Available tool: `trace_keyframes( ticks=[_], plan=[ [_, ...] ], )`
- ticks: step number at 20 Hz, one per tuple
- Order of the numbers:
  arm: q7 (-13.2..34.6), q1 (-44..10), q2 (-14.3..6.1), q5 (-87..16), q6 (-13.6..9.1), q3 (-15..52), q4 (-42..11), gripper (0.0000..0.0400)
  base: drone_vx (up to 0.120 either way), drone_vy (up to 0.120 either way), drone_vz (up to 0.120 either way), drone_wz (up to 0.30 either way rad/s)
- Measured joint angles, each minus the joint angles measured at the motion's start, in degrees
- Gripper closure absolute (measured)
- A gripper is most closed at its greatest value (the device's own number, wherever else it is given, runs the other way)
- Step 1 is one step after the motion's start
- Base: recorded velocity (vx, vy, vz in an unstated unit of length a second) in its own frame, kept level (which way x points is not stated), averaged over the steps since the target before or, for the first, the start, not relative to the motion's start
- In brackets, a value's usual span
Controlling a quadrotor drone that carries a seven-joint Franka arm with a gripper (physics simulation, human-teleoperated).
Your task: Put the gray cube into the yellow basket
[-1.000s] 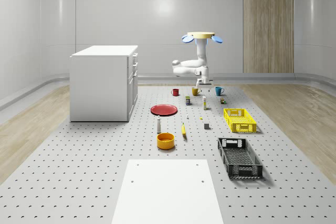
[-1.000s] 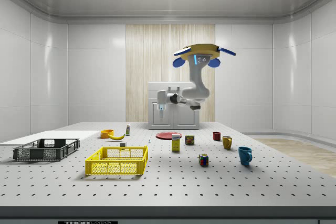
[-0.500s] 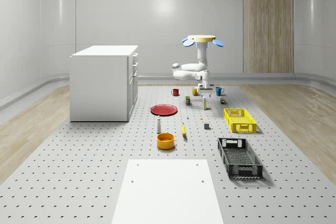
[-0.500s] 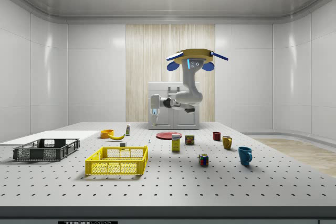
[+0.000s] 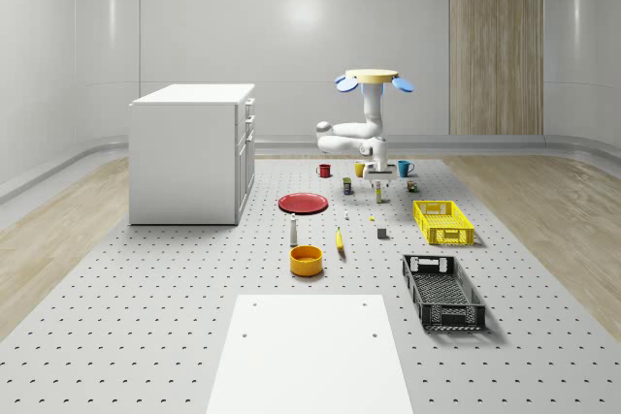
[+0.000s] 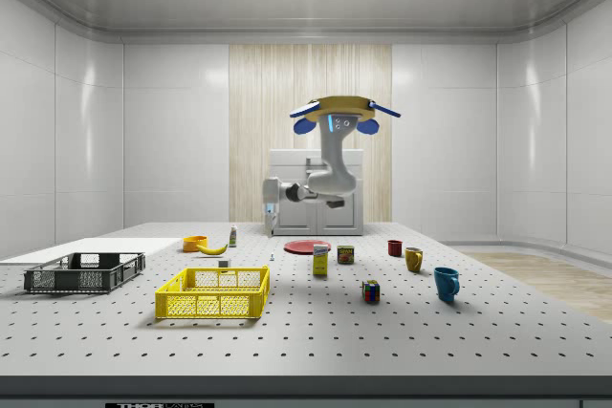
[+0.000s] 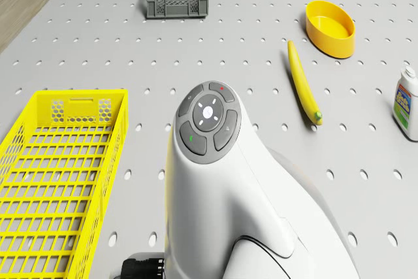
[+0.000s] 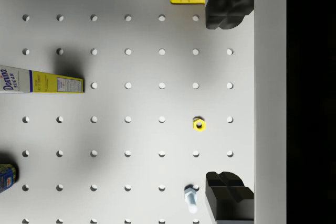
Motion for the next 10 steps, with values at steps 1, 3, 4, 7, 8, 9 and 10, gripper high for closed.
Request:
trace_keyframes(
  ticks=[1,3,4,7,8,9,10],
  plan=[
    [0.03,-0.03,-0.13,0.06,0.13,0.02,0.01,0.0000,0.120,0.000,-0.120,0.000],
    [0.08,-0.09,-0.40,0.17,0.37,0.07,0.02,0.0000,0.120,0.000,-0.120,0.000],
    [0.10,-0.12,-0.53,0.23,0.50,0.09,0.02,0.0000,0.120,0.000,-0.120,0.000],
    [0.18,-0.21,-0.91,0.39,0.85,0.16,0.04,0.0000,0.120,0.000,-0.120,0.000],
    [0.20,-0.24,-1.04,0.44,0.97,0.18,0.05,0.0000,0.120,0.000,-0.120,0.000],
    [0.23,-0.27,-1.16,0.49,1.08,0.20,0.05,0.0000,0.120,0.000,-0.120,0.000],
    [0.25,-0.30,-1.28,0.54,1.19,0.22,0.06,0.0000,0.120,0.000,-0.120,0.000]
  ],
)
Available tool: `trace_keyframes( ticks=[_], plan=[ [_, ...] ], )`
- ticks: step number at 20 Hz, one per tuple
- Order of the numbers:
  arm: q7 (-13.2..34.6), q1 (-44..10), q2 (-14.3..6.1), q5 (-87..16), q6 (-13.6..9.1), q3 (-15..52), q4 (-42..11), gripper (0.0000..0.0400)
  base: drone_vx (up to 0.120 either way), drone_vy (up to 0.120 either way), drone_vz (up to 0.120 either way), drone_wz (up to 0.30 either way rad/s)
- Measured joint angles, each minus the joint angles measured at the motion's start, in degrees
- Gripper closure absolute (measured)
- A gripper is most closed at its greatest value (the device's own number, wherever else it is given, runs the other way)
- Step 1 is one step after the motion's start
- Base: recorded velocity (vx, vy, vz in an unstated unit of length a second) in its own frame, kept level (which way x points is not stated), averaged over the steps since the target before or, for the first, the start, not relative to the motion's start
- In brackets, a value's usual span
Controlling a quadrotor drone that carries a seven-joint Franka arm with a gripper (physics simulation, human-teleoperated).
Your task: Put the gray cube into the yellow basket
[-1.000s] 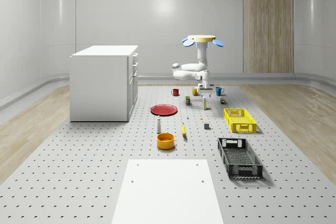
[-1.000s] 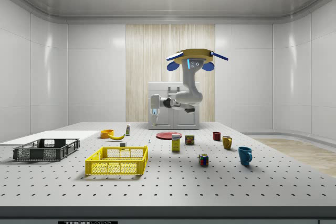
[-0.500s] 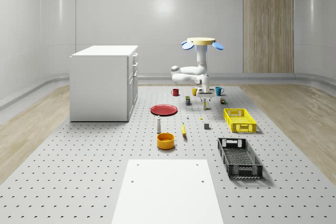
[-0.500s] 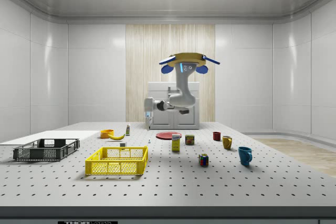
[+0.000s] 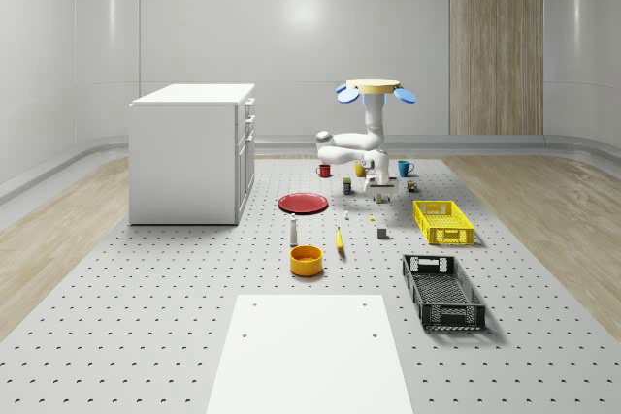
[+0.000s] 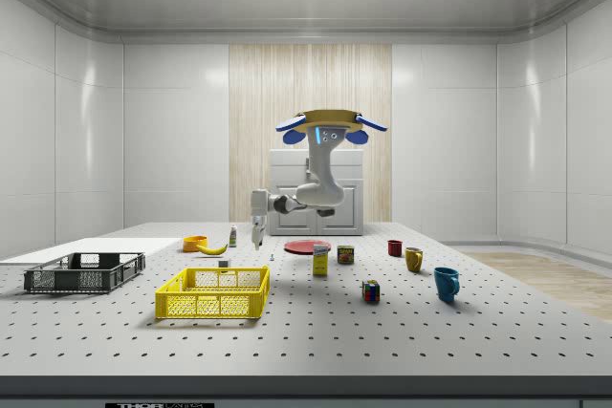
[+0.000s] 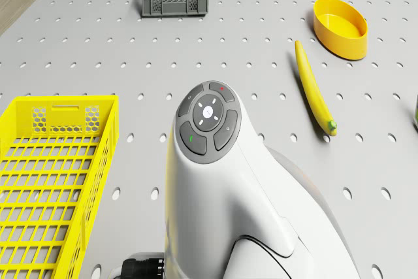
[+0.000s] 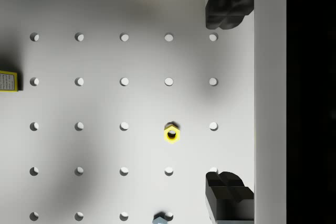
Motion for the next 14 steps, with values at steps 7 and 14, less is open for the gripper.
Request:
trace_keyframes(
  ticks=[7,14],
  plan=[
    [0.15,-0.18,-0.80,0.34,0.75,0.13,0.04,0.0000,0.120,-0.046,-0.046,0.000],
    [0.29,-0.35,-1.54,0.64,1.44,0.25,0.07,0.0000,0.120,0.000,-0.023,0.000]
  ],
)
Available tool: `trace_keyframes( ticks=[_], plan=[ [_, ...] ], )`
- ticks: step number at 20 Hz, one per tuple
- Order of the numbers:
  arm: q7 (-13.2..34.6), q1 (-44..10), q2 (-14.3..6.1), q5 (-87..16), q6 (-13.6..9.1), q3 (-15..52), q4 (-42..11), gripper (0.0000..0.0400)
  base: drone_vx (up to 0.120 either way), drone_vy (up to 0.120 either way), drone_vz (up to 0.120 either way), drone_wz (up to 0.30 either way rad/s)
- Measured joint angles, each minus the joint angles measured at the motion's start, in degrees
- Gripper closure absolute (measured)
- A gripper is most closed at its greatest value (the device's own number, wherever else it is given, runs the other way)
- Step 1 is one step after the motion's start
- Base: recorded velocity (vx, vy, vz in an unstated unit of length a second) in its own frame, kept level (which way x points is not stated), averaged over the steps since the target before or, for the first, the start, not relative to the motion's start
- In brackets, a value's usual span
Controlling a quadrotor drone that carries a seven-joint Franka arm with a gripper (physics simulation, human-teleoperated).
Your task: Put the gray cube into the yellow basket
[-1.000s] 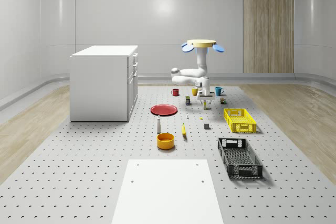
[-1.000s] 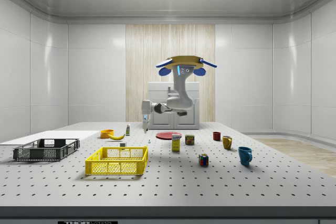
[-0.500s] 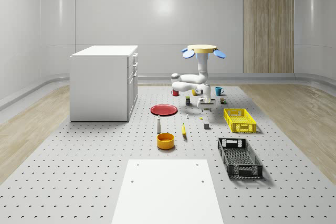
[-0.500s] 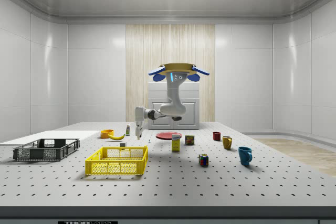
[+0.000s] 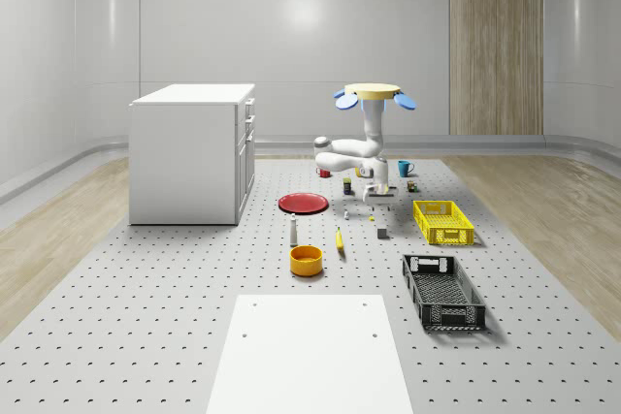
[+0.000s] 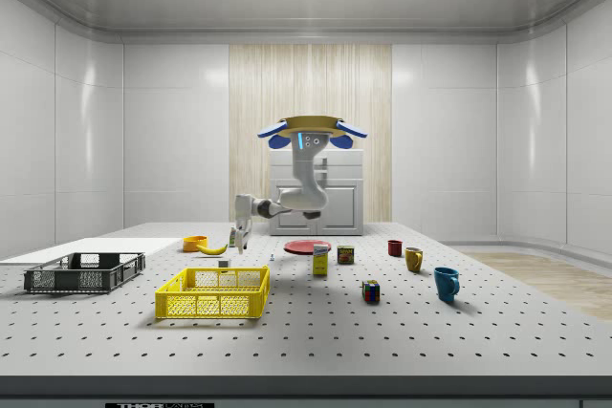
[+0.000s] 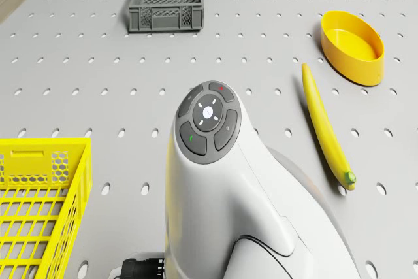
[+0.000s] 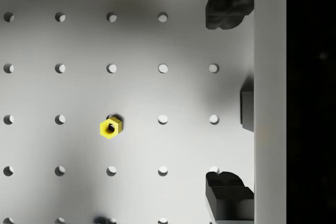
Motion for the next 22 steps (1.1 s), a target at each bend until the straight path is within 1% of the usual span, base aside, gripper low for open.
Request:
trace_keyframes(
  ticks=[2,3,5,9,11,14,16,17,22],
  plan=[
    [0.04,-0.04,-0.20,0.08,0.18,0.03,0.01,0.0000,0.120,0.000,-0.100,0.000],
    [0.05,-0.06,-0.29,0.12,0.27,0.05,0.01,0.0000,0.120,0.000,0.000,0.000],
    [0.09,-0.11,-0.48,0.20,0.45,0.08,0.02,0.0000,0.120,-0.100,0.000,0.000],
    [0.15,-0.19,-0.85,0.35,0.79,0.13,0.04,0.0000,0.120,0.000,0.000,0.000],
    [0.18,-0.22,-1.02,0.42,0.95,0.16,0.05,0.0000,0.120,-0.060,0.000,0.000],
    [0.23,-0.28,-1.27,0.52,1.19,0.20,0.06,0.0000,0.120,0.000,0.000,0.000],
    [0.25,-0.31,-1.43,0.59,1.34,0.22,0.06,0.0000,0.120,0.060,0.000,0.000],
    [0.27,-0.33,-1.51,0.62,1.41,0.23,0.07,0.0000,0.080,0.000,0.000,0.000],
    [0.27,-0.57,-2.03,-1.21,2.53,-1.81,0.44,0.0000,0.000,0.000,0.000,0.000]
  ],
)
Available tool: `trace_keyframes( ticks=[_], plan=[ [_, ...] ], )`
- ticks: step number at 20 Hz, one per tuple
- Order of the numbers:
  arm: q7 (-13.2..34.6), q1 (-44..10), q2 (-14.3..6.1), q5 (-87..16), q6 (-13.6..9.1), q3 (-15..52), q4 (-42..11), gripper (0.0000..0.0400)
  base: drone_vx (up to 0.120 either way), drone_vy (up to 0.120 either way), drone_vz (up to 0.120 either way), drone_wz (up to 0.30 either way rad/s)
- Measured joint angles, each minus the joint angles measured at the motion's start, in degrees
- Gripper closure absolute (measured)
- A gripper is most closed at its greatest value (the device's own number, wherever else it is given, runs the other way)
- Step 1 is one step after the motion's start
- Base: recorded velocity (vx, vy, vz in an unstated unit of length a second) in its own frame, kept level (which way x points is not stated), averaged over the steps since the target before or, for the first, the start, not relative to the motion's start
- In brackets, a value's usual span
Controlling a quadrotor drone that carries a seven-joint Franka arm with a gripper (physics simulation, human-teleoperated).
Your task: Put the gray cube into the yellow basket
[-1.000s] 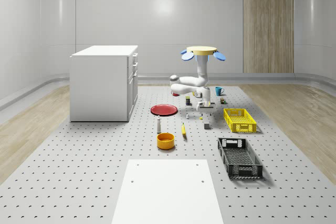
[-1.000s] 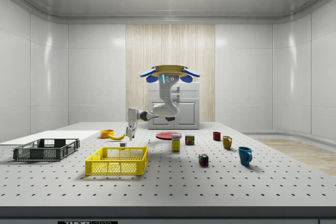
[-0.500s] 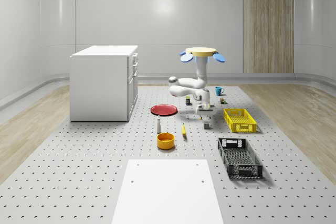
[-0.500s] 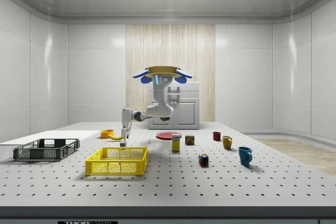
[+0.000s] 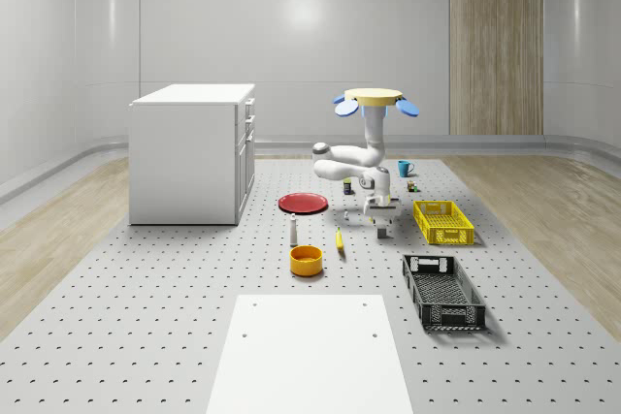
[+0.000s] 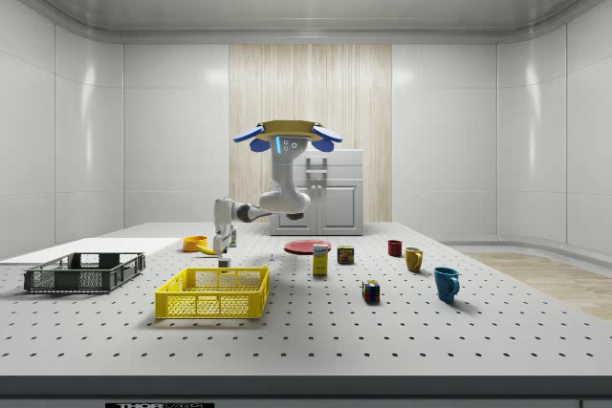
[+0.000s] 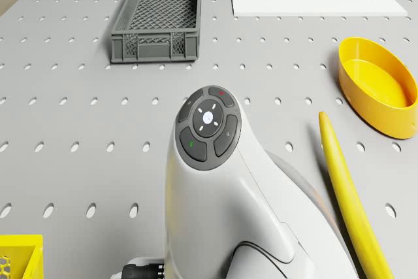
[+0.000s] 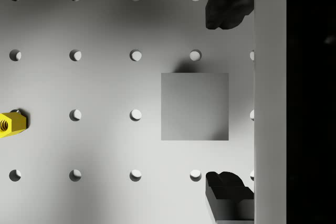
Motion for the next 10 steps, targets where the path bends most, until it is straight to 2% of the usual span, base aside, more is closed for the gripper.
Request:
trace_keyframes(
  ticks=[10],
  plan=[
    [-0.32,1.13,-0.99,-5.46,2.37,-5.91,-0.37,0.0000,0.000,0.000,0.000,0.000]
  ],
)
